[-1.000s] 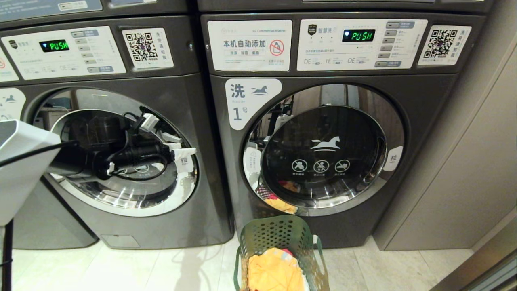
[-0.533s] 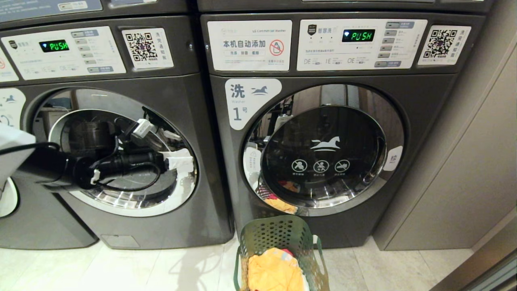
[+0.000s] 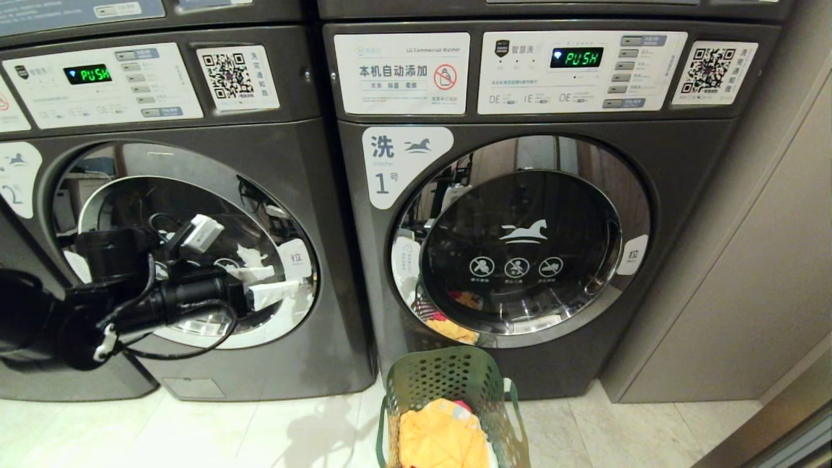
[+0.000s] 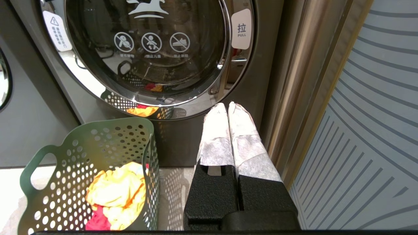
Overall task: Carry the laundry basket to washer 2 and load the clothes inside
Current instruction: Open the lid of the washing machine
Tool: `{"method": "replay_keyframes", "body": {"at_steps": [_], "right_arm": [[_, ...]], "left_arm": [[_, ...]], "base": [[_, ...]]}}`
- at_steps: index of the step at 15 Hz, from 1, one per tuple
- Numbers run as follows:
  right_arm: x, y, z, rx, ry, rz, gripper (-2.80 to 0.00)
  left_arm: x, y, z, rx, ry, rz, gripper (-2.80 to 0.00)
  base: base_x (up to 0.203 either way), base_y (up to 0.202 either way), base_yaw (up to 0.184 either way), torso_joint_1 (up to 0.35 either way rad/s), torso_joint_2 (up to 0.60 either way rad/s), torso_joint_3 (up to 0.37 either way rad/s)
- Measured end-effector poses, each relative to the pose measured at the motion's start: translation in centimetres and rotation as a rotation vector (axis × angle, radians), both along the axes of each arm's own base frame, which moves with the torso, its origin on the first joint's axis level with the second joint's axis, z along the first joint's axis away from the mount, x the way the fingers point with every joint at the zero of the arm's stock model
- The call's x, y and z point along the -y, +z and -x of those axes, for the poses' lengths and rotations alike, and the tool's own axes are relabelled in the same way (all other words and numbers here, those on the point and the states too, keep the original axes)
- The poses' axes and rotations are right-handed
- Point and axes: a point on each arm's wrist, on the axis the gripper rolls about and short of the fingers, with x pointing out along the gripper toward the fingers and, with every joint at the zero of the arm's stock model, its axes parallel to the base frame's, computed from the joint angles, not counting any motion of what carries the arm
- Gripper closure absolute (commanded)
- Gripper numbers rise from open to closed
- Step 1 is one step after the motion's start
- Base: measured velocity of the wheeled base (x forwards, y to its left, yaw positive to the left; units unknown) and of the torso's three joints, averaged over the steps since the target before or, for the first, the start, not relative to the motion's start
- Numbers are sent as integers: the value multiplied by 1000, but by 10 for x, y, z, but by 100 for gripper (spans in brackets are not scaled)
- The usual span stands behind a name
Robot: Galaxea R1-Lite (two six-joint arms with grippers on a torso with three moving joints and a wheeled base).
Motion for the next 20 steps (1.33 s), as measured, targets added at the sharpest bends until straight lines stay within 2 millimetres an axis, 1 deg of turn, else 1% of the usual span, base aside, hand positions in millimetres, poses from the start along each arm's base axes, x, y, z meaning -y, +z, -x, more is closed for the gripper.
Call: {"method": "replay_keyframes", "body": {"at_steps": [2,4,8,12,17,20], "right_arm": [[0,0,0,0,0,0,0],[0,0,0,0,0,0,0],[0,0,0,0,0,0,0],[0,0,0,0,0,0,0],[0,0,0,0,0,0,0],[0,0,0,0,-1,0,0]], "left_arm": [[-1,-6,12,33,10,3,-280],[-3,-4,18,24,25,26,-280],[-9,3,25,19,57,51,-280],[-10,6,30,25,61,51,-280],[-9,4,36,34,60,51,-280],[-9,-1,43,54,59,53,-280]], "base": [[0,0,0,0,0,0],[0,0,0,0,0,0],[0,0,0,0,0,0],[0,0,0,0,0,0],[0,0,0,0,0,0],[0,0,0,0,0,0]]}}
